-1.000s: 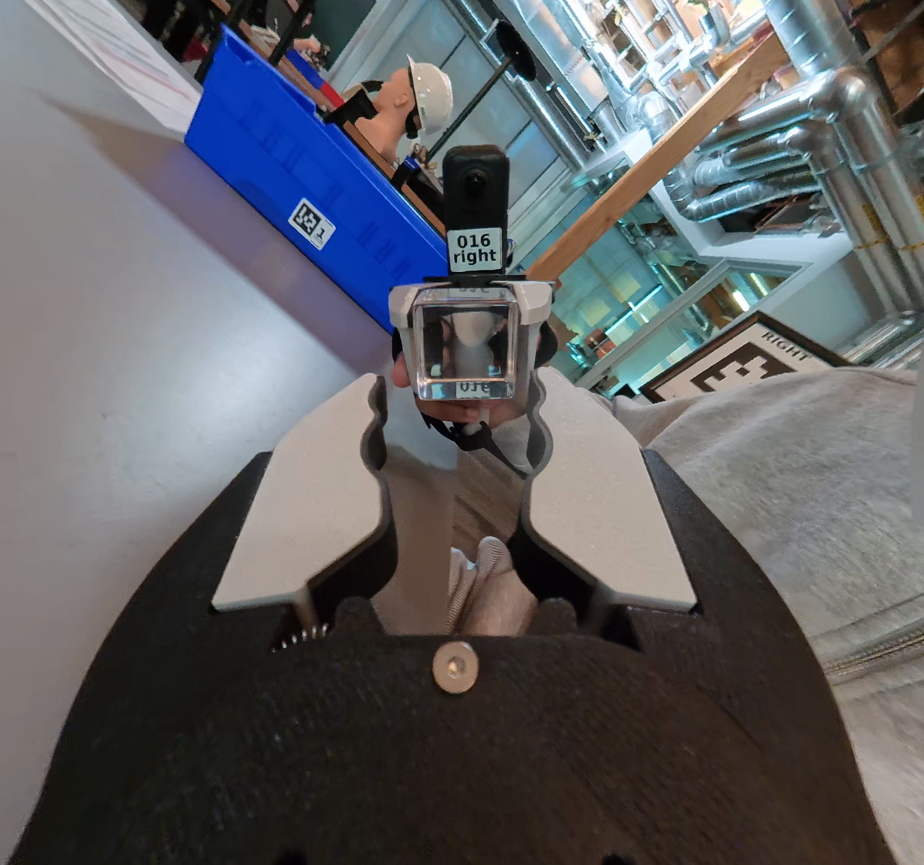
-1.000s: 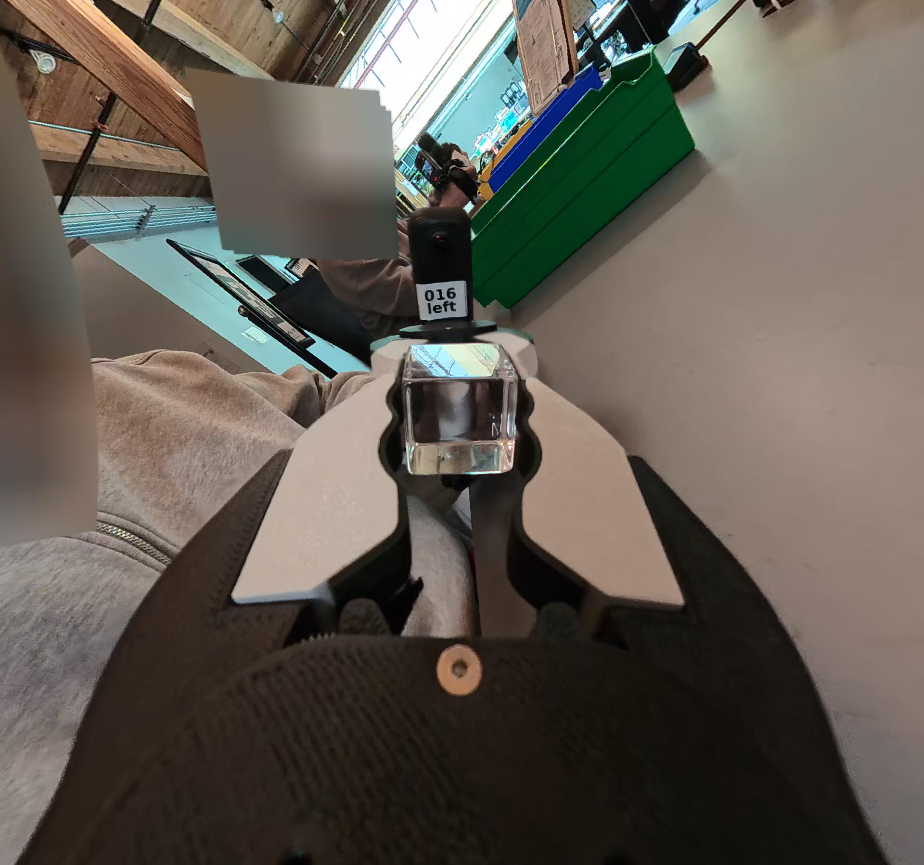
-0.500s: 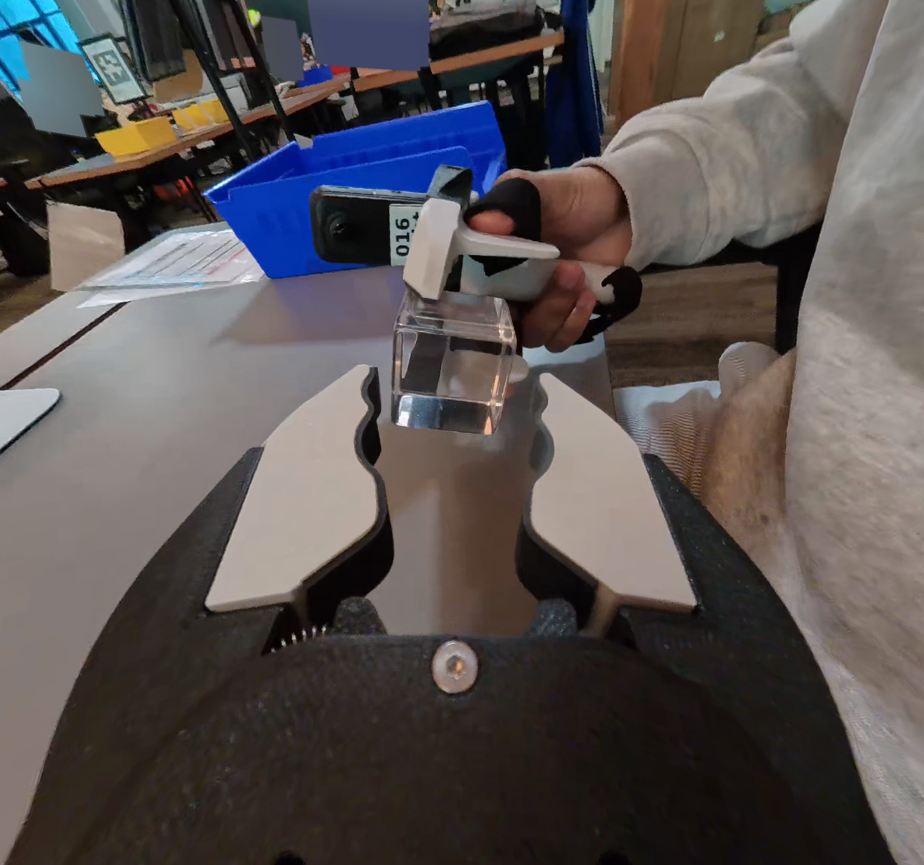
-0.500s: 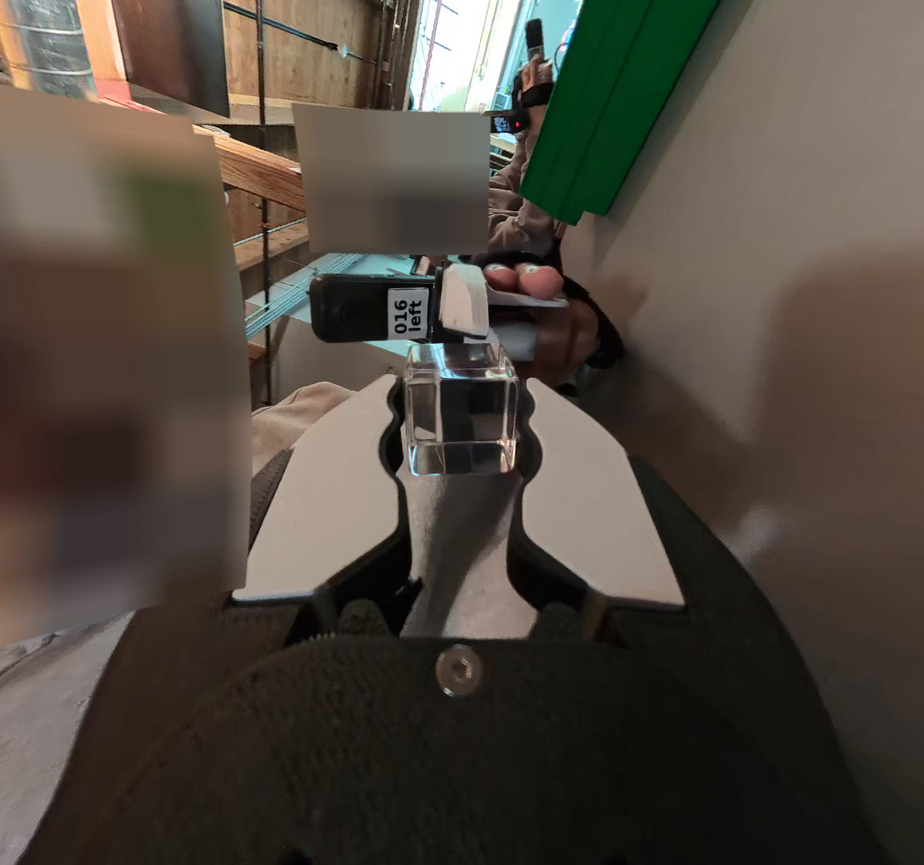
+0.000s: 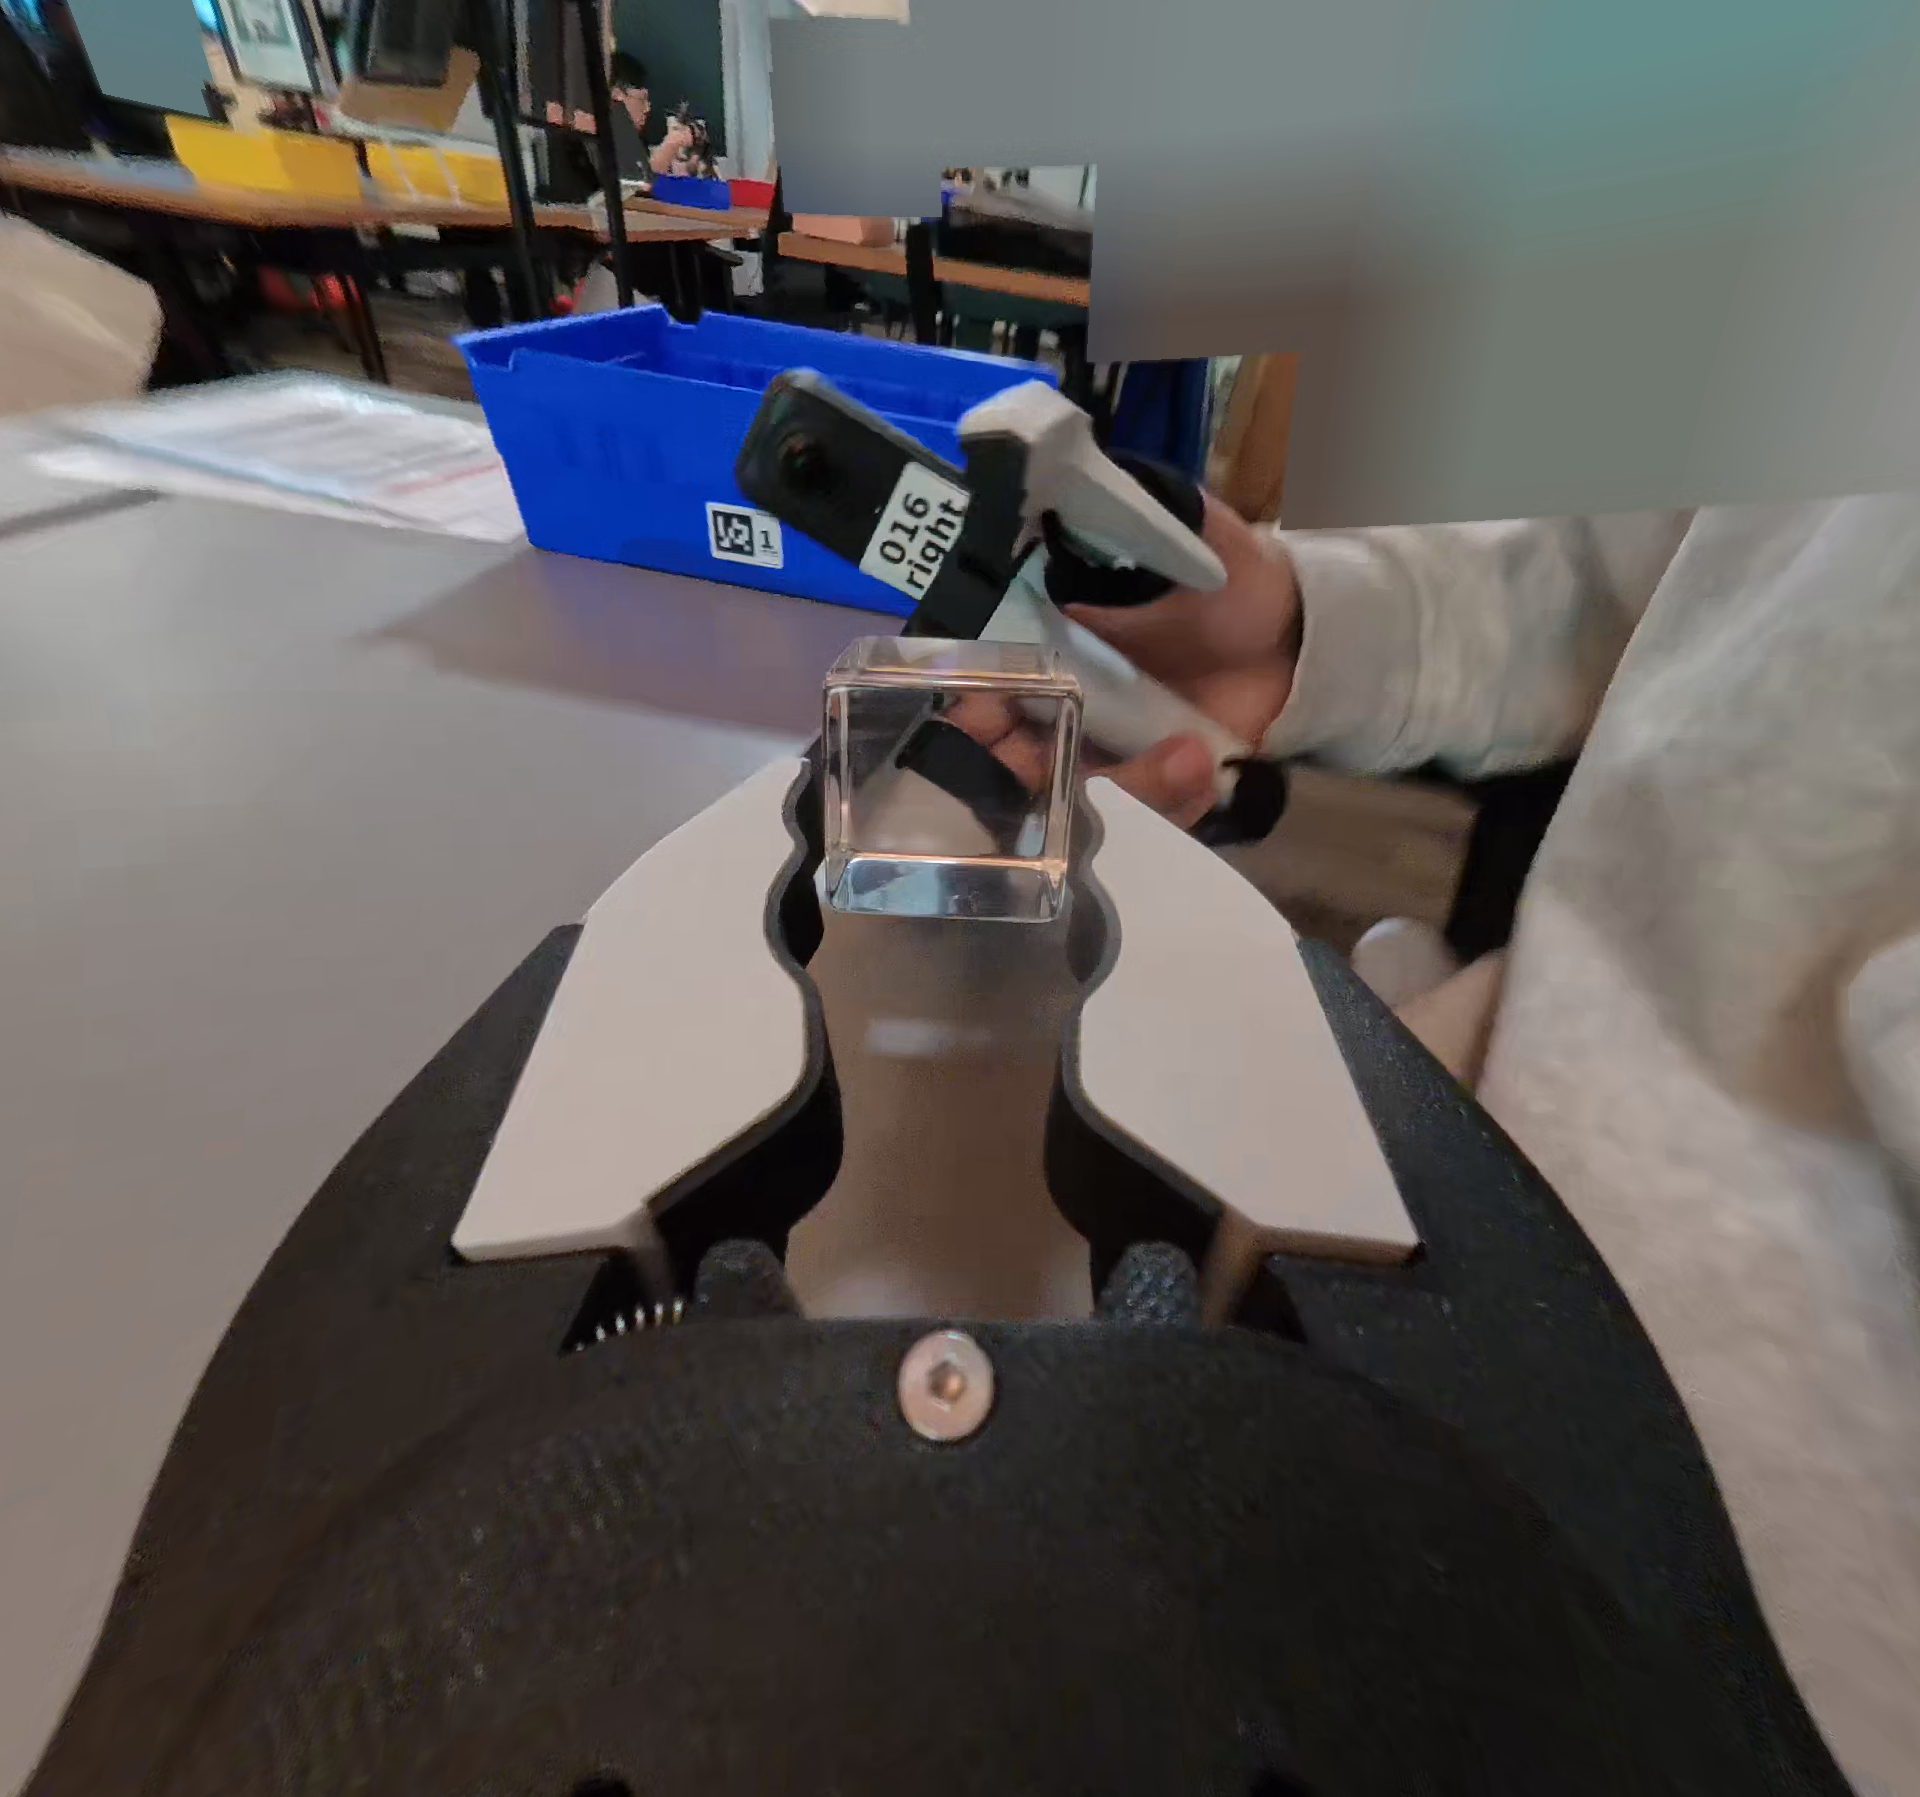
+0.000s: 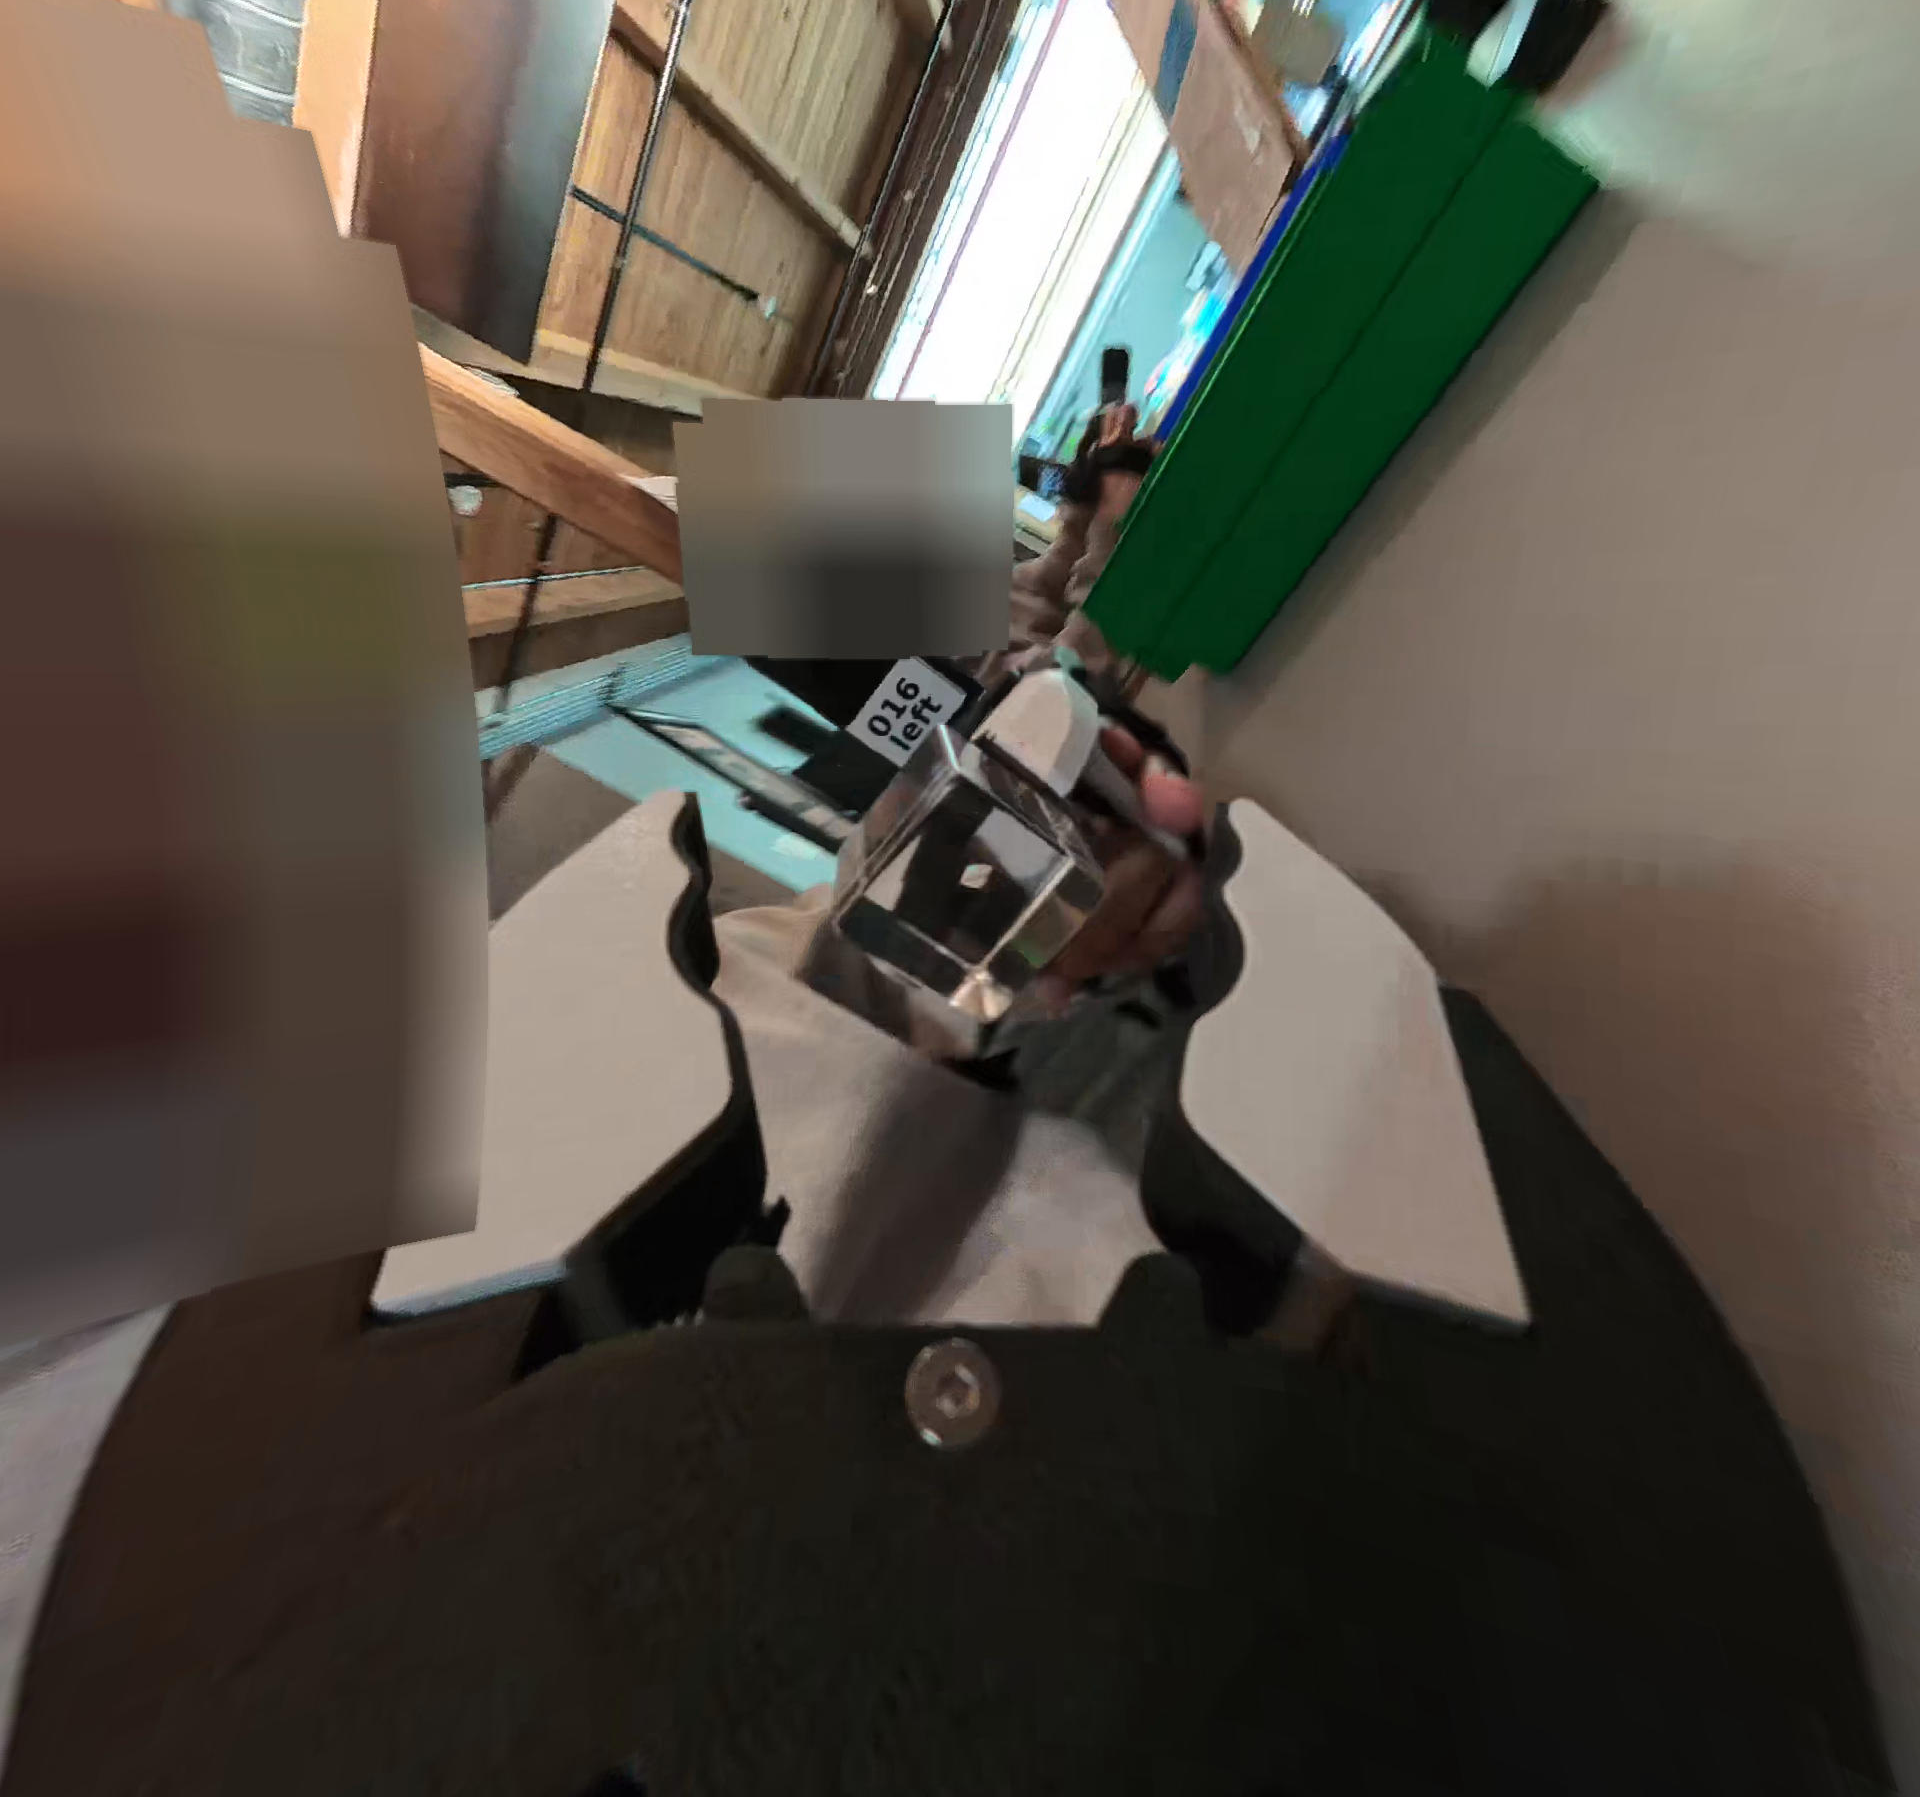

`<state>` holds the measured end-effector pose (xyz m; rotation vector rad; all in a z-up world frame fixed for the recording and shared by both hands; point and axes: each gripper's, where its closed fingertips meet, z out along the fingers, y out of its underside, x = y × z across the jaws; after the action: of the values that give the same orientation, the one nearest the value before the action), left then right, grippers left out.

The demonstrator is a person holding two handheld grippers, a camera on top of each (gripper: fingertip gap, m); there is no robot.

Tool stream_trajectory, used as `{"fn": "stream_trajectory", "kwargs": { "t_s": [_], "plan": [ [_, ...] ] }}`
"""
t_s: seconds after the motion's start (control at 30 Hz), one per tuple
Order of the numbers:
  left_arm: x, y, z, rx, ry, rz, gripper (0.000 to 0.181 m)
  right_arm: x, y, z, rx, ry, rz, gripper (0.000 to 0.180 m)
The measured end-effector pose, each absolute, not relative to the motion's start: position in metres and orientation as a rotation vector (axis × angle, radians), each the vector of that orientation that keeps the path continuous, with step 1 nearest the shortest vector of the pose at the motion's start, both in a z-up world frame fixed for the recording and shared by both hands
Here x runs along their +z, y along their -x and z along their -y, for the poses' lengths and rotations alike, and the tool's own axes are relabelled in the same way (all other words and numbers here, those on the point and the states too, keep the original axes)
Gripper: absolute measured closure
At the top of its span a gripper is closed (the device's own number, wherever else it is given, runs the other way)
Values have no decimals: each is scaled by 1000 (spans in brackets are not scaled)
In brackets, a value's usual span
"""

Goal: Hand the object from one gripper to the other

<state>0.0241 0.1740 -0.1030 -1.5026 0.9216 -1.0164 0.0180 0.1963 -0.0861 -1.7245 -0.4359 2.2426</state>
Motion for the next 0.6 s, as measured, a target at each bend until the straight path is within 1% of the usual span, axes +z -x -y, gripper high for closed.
{"fn": "stream_trajectory", "kwargs": {
  "t_s": [0.03, 0.17, 0.2, 0.27, 0.33, 0.53, 0.6],
  "plan": [
    [-101, -23, -177, -1110, 1532, -848, 136, -84, -20, -200, 2160, 1695, 460, 87],
    [-101, -19, -183, -1385, 1603, -629, 136, -79, -23, -205, 1827, 1602, 669, 96],
    [-102, -20, -183, -1406, 1608, -621, 137, -80, -23, -204, 1744, 1588, 728, 100],
    [-102, -23, -180, -1434, 1609, -627, 137, -81, -24, -201, 1622, 1561, 832, 117],
    [-99, -25, -177, -1482, 1602, -609, 137, -80, -24, -197, 1576, 1529, 893, 126],
    [-96, -25, -177, -1576, 1598, -524, 137, -82, -20, -189, 1578, 1531, 938, 126],
    [-96, -25, -177, -1566, 1596, -527, 137, -82, -19, -188, 1581, 1536, 938, 130]
  ]
}}
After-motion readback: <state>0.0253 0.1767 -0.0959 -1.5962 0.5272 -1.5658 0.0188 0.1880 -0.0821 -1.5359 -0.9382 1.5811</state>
